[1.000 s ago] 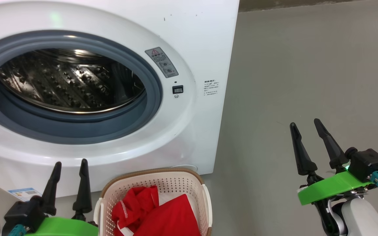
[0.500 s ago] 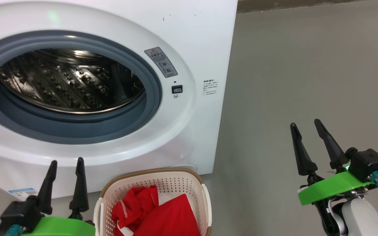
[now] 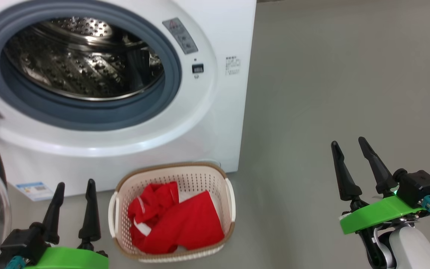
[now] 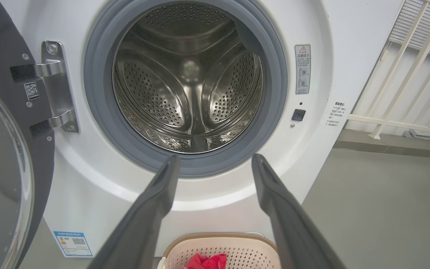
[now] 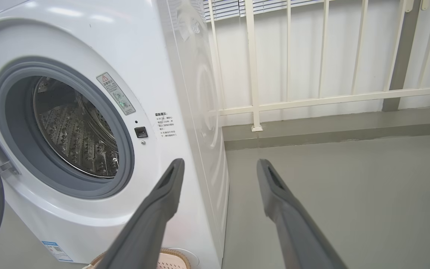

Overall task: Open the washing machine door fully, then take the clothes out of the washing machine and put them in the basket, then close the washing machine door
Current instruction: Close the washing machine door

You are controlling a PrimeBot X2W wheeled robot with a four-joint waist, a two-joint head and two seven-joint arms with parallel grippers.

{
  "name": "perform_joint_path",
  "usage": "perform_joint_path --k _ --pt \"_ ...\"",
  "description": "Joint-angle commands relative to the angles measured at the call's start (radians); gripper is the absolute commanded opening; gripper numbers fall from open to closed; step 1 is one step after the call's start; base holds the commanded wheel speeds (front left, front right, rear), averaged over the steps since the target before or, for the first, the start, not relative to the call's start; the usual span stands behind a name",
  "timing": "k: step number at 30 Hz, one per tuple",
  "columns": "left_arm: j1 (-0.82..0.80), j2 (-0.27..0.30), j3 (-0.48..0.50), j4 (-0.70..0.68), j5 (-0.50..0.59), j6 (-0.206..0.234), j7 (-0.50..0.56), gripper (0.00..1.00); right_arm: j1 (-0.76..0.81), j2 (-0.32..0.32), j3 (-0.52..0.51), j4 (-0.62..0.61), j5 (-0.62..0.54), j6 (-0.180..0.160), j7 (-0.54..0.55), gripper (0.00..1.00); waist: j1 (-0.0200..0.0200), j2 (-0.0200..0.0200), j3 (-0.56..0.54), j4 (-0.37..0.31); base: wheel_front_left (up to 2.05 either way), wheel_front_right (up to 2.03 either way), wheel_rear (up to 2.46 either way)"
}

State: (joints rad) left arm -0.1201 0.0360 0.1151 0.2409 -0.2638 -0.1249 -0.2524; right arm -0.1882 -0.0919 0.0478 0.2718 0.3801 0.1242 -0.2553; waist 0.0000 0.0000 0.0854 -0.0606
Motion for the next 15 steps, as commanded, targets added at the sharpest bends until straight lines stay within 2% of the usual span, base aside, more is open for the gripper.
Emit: perform_joint_path --k 1,8,15 --pt "-0.006 0.014 0.029 -0.032 0.003 -0.003 -0.009 1.00 -0.018 -0.005 0.018 -0.020 0.013 0.007 -0.006 1.00 0.0000 0.0000 0.002 0.001 -1.81 1.81 0.00" --pt "-0.002 0.014 0.019 -0.043 0.000 -0.004 -0.009 1.00 -0.020 -0.003 0.015 -0.020 0.011 0.007 -0.006 1.00 0.0000 0.0000 0.003 0.003 -1.26 1.26 0.00" --pt "0.000 0.014 0.021 -0.051 -0.010 -0.005 -0.009 1.00 -0.010 0.000 0.013 -0.026 0.006 0.007 -0.006 1.00 0.0000 0.0000 -0.001 0.010 -0.32 0.32 0.00"
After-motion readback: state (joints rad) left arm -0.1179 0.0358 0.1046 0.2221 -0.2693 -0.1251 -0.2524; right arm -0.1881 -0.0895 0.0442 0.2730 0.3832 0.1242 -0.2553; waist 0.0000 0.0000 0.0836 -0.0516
